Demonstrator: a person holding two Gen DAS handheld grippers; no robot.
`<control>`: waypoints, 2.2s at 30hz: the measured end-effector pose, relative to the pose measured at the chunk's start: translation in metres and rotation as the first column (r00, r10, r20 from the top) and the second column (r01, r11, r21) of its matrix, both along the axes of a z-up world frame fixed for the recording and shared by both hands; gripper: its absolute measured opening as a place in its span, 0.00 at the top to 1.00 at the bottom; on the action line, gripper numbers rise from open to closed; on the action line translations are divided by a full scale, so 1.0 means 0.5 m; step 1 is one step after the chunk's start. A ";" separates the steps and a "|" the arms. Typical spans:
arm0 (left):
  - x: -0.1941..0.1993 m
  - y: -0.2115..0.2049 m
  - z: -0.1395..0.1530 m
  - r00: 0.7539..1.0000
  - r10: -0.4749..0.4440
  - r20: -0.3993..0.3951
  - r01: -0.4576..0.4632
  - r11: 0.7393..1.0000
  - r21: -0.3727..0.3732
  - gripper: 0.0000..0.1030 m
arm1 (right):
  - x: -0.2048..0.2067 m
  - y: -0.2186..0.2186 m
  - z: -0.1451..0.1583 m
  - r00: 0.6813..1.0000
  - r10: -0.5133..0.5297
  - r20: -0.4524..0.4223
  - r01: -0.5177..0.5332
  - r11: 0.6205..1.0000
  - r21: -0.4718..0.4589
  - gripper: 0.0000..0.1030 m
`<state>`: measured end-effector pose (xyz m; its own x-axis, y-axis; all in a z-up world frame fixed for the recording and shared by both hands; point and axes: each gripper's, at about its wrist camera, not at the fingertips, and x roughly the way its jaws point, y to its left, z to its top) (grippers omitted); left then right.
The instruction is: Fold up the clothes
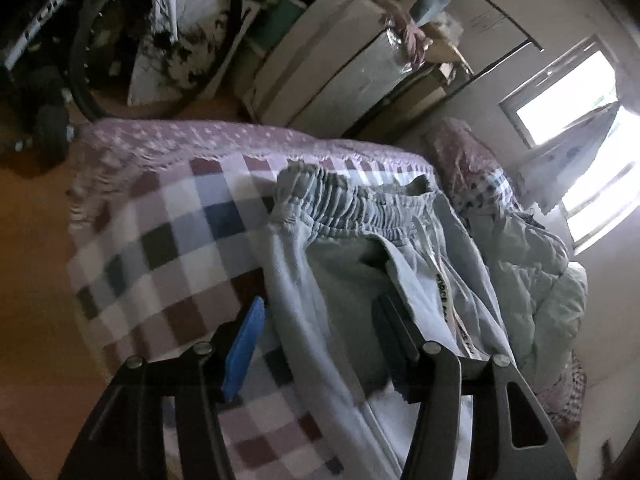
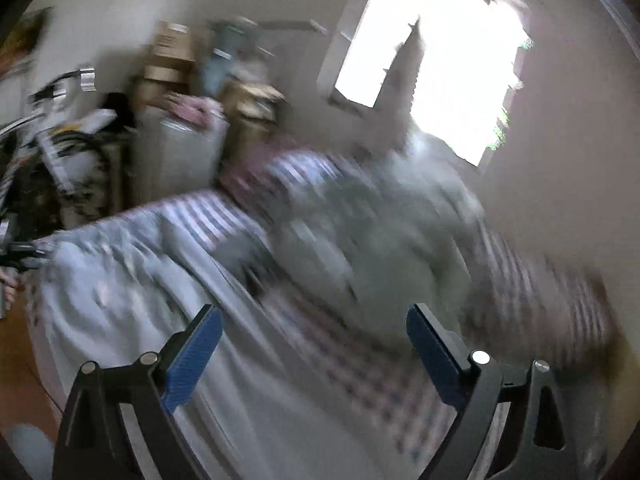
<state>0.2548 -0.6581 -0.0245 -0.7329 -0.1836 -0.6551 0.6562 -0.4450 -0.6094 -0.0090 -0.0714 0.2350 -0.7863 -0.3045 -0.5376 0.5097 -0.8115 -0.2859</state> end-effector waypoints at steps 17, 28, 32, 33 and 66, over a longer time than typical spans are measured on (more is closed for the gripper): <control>-0.257 0.385 0.288 0.921 -0.389 -0.024 0.378 0.905 -0.195 0.35 | -0.035 0.528 -0.212 0.911 -0.252 0.326 0.348 0.893 -0.284 0.07; -0.650 0.641 0.282 0.795 -0.592 0.131 0.606 0.786 -0.125 0.35 | -0.099 0.605 -0.309 0.901 -0.203 0.385 0.329 0.896 -0.298 0.08; -0.773 0.683 0.217 0.759 -0.615 0.216 0.635 0.772 -0.036 0.35 | -0.134 0.623 -0.348 0.888 -0.197 0.416 0.338 0.892 -0.300 0.10; -0.799 0.688 0.197 0.753 -0.612 0.241 0.635 0.772 -0.020 0.35 | -0.141 0.626 -0.356 0.886 -0.195 0.420 0.338 0.892 -0.299 0.10; -0.992 0.674 0.012 0.707 -0.415 0.573 0.483 0.875 0.037 0.84 | -0.325 0.628 -0.517 0.837 -0.067 0.543 0.282 0.904 -0.322 0.17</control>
<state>-0.2412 -0.3211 -0.0186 -0.2685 -0.0202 -0.9631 0.5635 -0.8141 -0.1400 -0.1716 0.2428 -0.0235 -0.4915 -0.4493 -0.7461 0.3319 -0.8886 0.3165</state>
